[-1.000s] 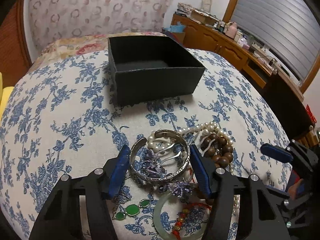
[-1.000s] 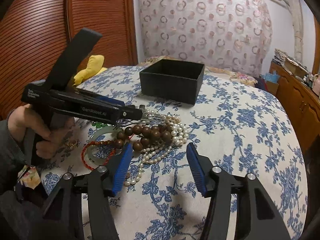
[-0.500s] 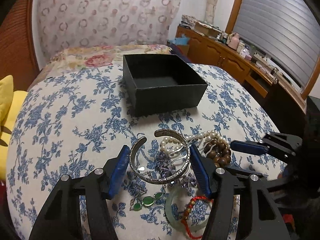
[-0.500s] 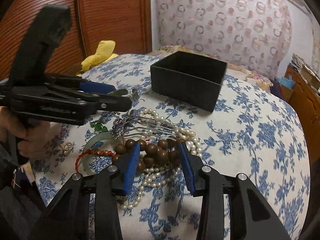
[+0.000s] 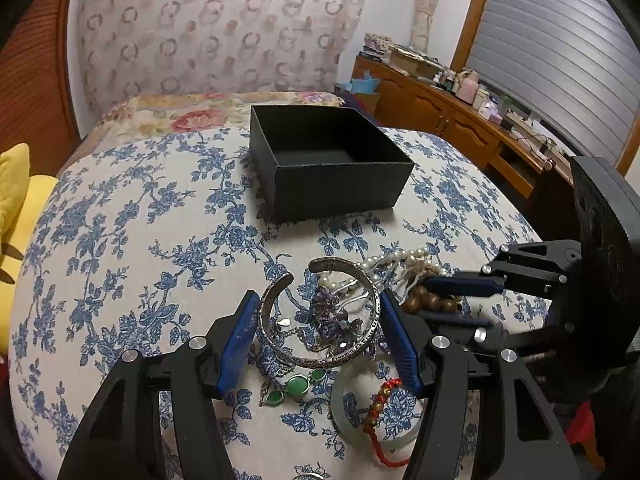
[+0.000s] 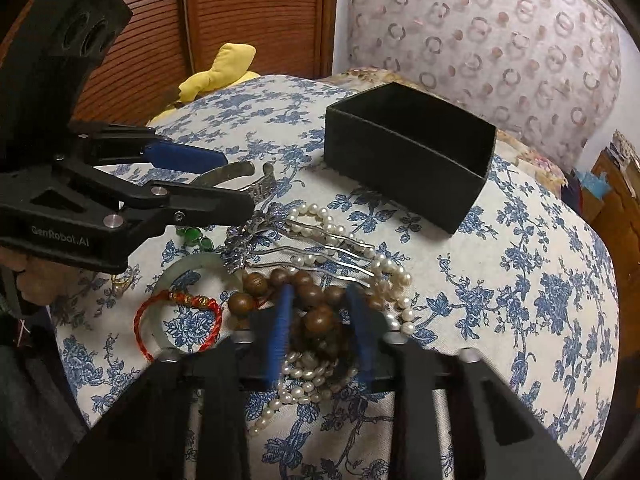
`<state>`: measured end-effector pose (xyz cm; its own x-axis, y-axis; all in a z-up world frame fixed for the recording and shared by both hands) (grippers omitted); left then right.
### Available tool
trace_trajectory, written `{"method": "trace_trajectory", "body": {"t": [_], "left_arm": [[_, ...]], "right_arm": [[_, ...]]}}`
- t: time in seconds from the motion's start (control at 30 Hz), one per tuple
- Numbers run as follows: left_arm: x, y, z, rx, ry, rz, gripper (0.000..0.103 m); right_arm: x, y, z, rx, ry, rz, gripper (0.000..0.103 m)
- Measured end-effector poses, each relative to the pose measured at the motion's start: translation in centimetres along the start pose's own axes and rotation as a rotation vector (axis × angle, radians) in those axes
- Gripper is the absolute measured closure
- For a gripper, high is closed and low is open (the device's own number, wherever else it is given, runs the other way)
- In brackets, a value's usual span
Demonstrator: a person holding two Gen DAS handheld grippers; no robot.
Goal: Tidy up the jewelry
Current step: 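Carry the bead bracelet into the black box with the right tool while the left drops the silver bangle in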
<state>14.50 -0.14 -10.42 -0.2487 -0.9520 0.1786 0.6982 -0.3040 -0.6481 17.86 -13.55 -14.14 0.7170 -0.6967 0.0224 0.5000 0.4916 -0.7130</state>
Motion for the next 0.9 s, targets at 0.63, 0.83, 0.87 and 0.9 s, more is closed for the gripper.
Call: {"method": "trace_trajectory", "body": {"t": [0.63, 0.83, 0.87, 0.9], "left_arm": [[-0.3, -1.8, 2.3, 0.068, 0.006, 0.019, 0.045], [-0.6, -1.3, 3.5, 0.082, 0.017, 0.029, 0.045], [-0.6, -1.1, 3.8, 0.082, 0.02, 0.033, 0.045], [-0.6, -1.1, 4.0, 0.084, 0.022, 0.035, 0.045]], "right_arm": [[2.3, -8.5, 4.6, 0.232, 0.061, 0.023, 0.088], [3.8, -8.5, 7.2, 0.278, 0.045, -0.027, 0.088], [4.2, -8.3, 7.7, 0.282, 0.045, -0.036, 0.088], [4.6, -8.0, 8.2, 0.286, 0.046, -0.041, 0.088]]}}
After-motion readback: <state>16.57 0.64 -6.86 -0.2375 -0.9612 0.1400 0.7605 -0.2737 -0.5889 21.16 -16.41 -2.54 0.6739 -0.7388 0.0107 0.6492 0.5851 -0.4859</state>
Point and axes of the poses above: each gripper's, at about its wrist camera, not at the fingertips, and y roughly the way its jaws point, x to its right, z to its top, the point moved 1 cm from there along y, roughly the way its jaws point, and after that the axes turned 6 degrees about x, right-handed, at the moved point
